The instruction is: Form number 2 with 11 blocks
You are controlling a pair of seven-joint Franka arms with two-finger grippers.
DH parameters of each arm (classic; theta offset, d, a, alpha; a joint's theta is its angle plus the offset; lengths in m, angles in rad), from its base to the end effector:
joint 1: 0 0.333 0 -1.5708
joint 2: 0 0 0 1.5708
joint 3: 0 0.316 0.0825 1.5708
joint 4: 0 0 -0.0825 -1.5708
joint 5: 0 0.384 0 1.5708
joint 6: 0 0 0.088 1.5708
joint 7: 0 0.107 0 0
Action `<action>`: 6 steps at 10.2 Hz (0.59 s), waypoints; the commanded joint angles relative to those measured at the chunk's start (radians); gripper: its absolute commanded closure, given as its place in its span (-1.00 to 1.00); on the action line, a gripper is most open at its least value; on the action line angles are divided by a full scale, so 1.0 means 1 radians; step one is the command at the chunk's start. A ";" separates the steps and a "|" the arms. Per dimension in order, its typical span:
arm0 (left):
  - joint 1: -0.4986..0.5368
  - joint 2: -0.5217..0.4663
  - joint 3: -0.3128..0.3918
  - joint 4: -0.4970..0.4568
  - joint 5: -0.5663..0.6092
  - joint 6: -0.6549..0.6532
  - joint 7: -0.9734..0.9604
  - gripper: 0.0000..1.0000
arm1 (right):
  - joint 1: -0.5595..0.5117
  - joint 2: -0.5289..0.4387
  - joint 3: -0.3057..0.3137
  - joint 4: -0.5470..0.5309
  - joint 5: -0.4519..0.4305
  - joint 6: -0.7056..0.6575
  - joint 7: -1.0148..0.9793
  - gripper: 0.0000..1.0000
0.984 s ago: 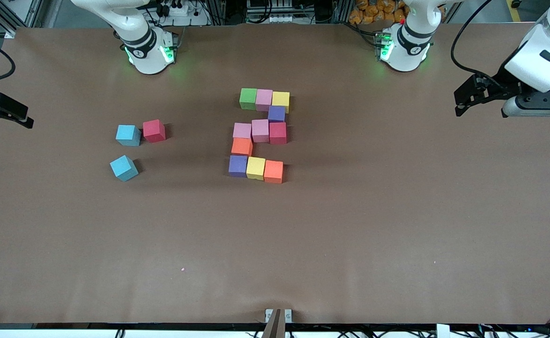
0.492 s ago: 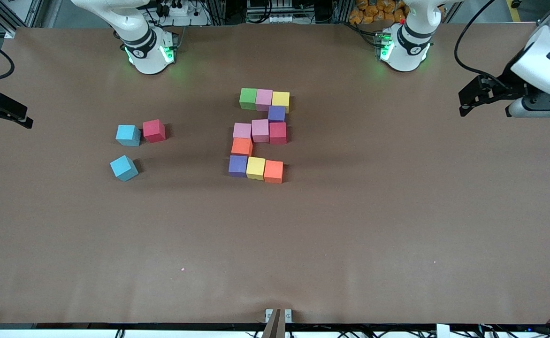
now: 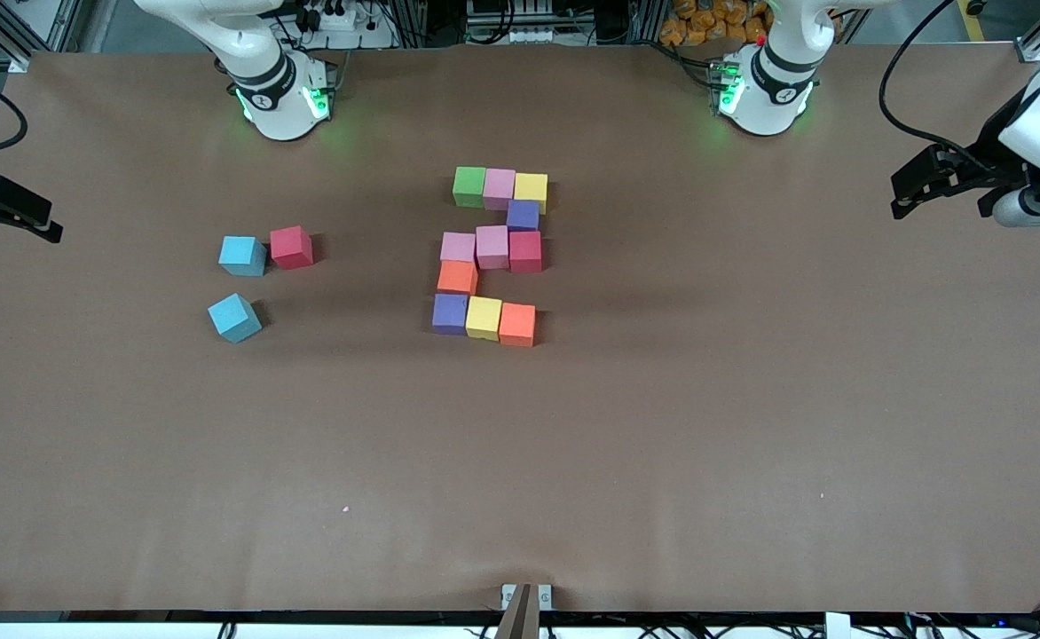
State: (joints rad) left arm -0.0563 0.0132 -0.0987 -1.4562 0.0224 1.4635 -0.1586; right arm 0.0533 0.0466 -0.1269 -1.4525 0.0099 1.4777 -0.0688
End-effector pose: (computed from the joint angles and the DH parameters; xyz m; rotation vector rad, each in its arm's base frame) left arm 0.5416 -0.0816 0.6614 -3.1199 -0.0093 0.0039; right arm 0.5585 -0.0381 0.6460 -3.1360 0.0061 0.0324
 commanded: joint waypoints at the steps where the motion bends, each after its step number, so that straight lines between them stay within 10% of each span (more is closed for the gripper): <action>1: -0.025 -0.007 0.014 0.005 -0.019 -0.018 0.019 -1.00 | -0.009 -0.010 0.007 0.006 0.012 -0.011 -0.002 -1.00; 6: -0.034 -0.006 -0.013 0.008 -0.029 -0.018 0.016 -1.00 | -0.009 -0.010 0.007 0.006 0.012 -0.010 -0.002 -1.00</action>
State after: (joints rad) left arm -0.0893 0.0132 -0.1118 -1.4562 0.0199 1.4616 -0.1585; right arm 0.0534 0.0466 -0.1264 -1.4506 0.0103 1.4772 -0.0687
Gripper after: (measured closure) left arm 0.000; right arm 0.000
